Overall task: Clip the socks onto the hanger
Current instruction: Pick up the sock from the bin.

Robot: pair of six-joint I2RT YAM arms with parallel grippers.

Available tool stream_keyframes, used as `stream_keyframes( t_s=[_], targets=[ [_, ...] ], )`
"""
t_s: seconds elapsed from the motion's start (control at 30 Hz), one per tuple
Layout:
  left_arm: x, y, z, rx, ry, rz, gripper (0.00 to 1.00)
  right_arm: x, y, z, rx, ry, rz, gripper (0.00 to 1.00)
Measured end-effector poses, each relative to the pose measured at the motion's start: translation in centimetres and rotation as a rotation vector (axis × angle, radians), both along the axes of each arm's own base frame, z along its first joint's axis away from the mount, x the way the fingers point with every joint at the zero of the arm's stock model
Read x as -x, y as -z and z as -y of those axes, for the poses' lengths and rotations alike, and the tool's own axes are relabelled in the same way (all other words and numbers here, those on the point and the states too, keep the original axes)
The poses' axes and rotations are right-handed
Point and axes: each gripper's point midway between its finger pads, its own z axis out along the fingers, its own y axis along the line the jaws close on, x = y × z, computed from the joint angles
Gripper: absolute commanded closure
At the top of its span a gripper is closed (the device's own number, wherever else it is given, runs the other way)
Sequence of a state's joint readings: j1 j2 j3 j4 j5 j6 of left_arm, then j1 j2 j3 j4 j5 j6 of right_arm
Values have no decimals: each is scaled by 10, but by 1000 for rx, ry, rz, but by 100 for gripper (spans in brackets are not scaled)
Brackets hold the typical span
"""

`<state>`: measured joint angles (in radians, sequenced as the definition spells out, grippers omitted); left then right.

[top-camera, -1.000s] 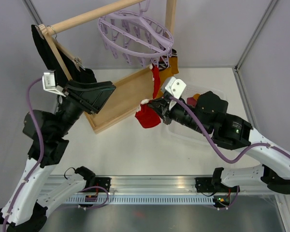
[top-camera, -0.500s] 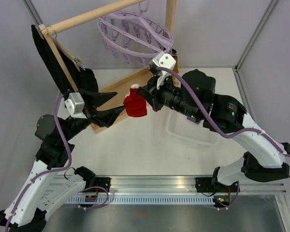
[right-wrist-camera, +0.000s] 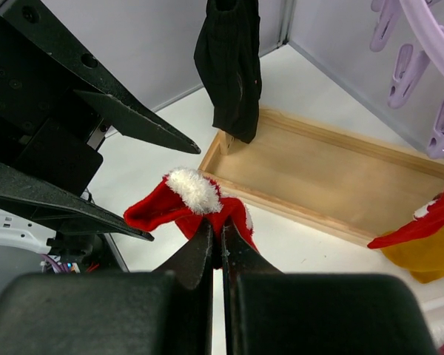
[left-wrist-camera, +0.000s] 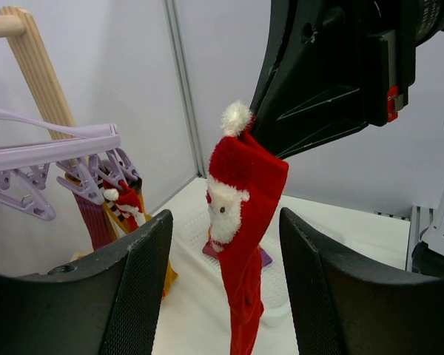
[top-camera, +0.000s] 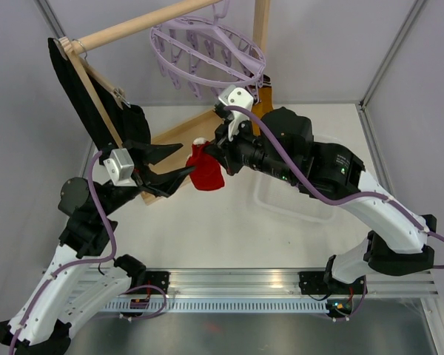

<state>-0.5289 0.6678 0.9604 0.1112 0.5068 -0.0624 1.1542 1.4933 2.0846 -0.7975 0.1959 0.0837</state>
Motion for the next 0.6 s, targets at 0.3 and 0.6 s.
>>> stream_keyframes(
  t_s=[0.3,0.6],
  targets=[
    [-6,1,5,-4,8,0,36,3,8,-11,12,-37,-20,100],
    [-11,4,7,-9,3,-15,46,8,8,-14,6,-69,-31,100]
  ],
)
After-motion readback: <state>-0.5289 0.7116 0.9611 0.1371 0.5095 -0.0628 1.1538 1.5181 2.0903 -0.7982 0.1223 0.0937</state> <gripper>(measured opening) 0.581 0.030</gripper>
